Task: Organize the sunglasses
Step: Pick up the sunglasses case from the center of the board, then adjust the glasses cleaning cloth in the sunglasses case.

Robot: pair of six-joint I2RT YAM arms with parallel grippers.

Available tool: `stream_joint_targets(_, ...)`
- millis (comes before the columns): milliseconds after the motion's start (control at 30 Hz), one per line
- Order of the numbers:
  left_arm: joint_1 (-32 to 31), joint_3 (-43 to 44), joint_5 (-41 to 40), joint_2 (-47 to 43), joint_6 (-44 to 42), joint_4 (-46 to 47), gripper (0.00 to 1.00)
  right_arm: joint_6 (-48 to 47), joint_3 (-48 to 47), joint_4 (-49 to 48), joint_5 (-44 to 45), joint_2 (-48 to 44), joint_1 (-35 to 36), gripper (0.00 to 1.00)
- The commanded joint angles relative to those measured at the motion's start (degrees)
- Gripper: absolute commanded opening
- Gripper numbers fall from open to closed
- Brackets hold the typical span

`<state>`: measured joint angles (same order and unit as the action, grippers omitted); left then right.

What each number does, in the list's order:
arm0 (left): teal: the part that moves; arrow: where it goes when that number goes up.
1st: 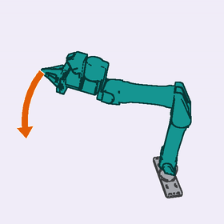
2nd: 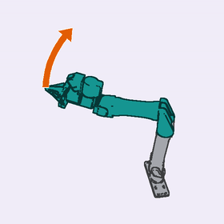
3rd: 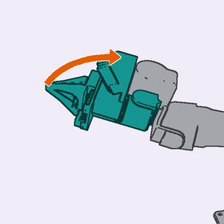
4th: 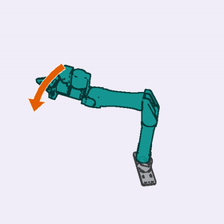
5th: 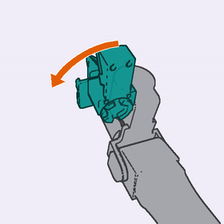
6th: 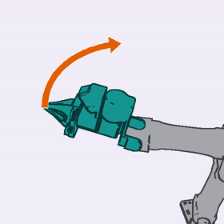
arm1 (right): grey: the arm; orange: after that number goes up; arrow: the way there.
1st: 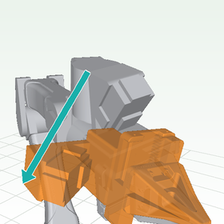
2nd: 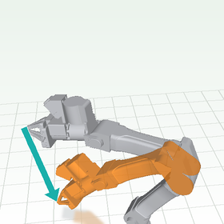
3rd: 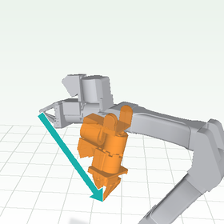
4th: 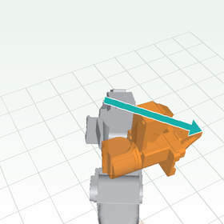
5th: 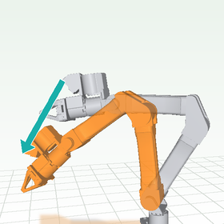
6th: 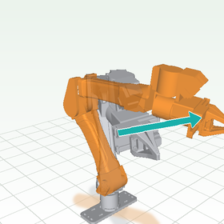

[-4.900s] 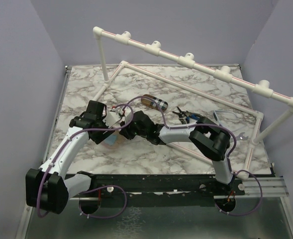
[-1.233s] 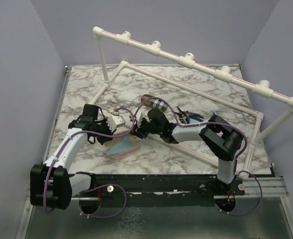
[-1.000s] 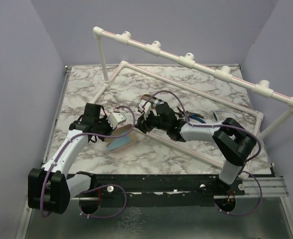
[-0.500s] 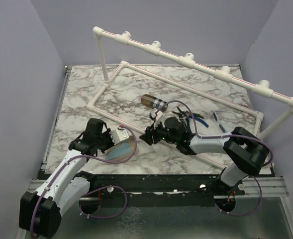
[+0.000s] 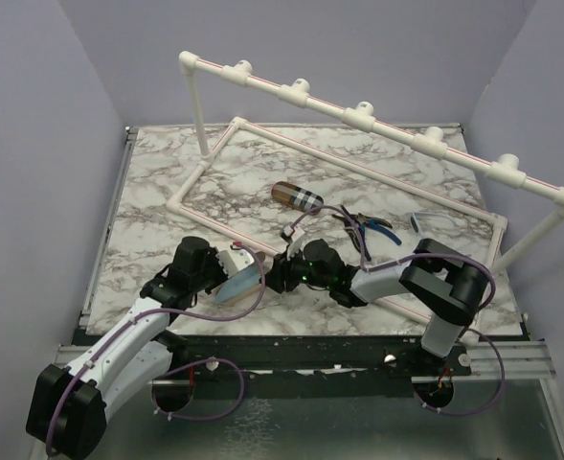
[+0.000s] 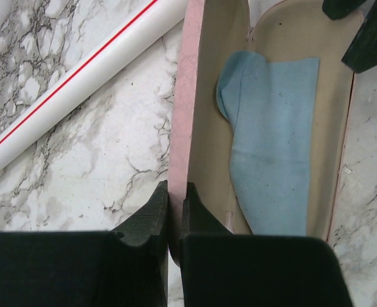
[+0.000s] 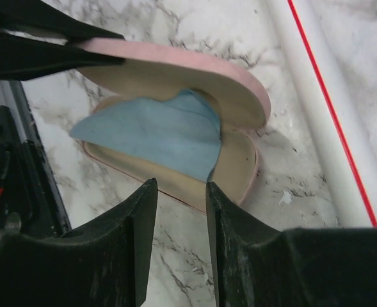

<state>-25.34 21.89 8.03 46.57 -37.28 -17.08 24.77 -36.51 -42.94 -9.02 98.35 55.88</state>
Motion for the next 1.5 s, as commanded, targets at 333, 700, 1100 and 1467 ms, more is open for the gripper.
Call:
stream_joint_targets(333, -0.7, -0.2, 2.0, 0.6, 2.0, 3.3, 0.0, -0.8, -8.2, 1.1, 6.3, 11.4, 0.4, 0.45)
stream_joint_targets(700, -0.8, 0.2, 2.8, 1.1, 2.6, 3.2, 0.0, -0.4, -11.0, 4.0, 4.6, 15.3, 0.3, 0.47)
stream_joint_targets(1100, -1.0, 0.3, 3.7, 0.8, 3.1, 3.4, 0.0, 1.5, -10.6, -5.3, -3.2, 17.7, 0.3, 0.3)
stream_joint_targets(1467, -1.3, 0.2, 3.5, 1.1, 3.4, 3.6, 0.0, 1.6, -12.5, -5.5, -6.3, 19.0, 1.0, 0.28)
